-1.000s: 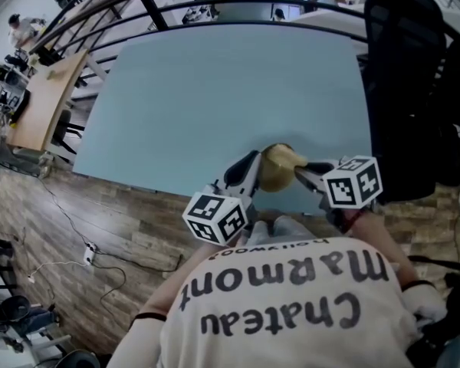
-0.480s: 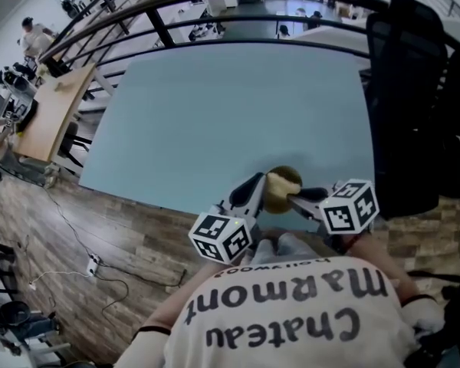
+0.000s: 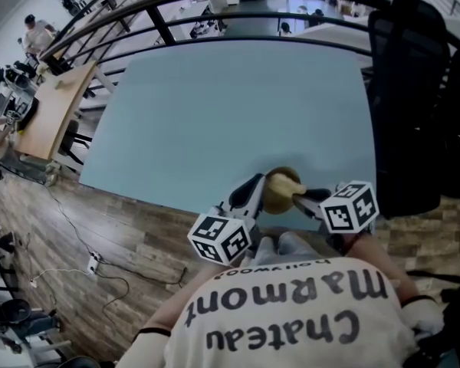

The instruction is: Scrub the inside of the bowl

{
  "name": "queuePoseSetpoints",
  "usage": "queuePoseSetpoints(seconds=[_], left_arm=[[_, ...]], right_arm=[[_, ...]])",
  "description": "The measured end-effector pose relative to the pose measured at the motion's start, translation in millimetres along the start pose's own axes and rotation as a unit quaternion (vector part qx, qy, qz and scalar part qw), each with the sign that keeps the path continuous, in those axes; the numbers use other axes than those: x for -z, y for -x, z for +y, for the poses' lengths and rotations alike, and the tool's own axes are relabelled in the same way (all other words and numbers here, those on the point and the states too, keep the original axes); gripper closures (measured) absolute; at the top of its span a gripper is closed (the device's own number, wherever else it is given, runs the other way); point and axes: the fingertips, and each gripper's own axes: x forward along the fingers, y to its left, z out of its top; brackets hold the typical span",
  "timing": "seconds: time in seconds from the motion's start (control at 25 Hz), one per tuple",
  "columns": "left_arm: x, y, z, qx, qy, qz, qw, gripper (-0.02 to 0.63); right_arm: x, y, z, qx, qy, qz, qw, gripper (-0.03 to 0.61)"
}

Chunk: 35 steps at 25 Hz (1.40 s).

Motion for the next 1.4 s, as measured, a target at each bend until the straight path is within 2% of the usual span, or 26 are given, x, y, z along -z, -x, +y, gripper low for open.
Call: queuePoseSetpoints(seconds=[0.6, 0.68, 0.76, 0.84, 0.92, 1.4], left_arm=[[14.2, -1.2, -1.7, -0.007, -0.001, 0.008, 0.9999, 0.598], [16.9, -2.2, -3.0, -0.007, -0.001, 0.009, 0.9999, 0.598], [18.3, -3.8, -4.7, -0.006, -0.003, 0.011, 0.9999, 0.598], [19.1, -6.3, -7.6, -0.003, -0.007, 0.014, 0.9999, 0.598], [21.0, -8.7, -10.4, 0.000, -0.009, 0.016, 0.9998, 0.598], [33.7, -14.3, -9.0, 0.003, 0.012, 0.029, 0.9995, 0.598]], right_arm=[[17.2, 10.6, -27.7, 0.026, -0.020, 0.000, 0.999, 0.511], [19.8, 11.6, -24.7, 0.016, -0.028, -0.003, 0.999, 0.511], [17.2, 10.7, -10.9, -0.013, -0.028, -0.007, 1.000, 0.511], [15.0, 5.7, 8.6, -0.050, -0.016, -0.002, 0.999, 0.511], [18.4, -1.7, 18.8, -0.064, 0.001, 0.012, 0.998, 0.511], [47.9, -10.5, -15.7, -0.018, 0.011, 0.063, 0.998, 0.511]])
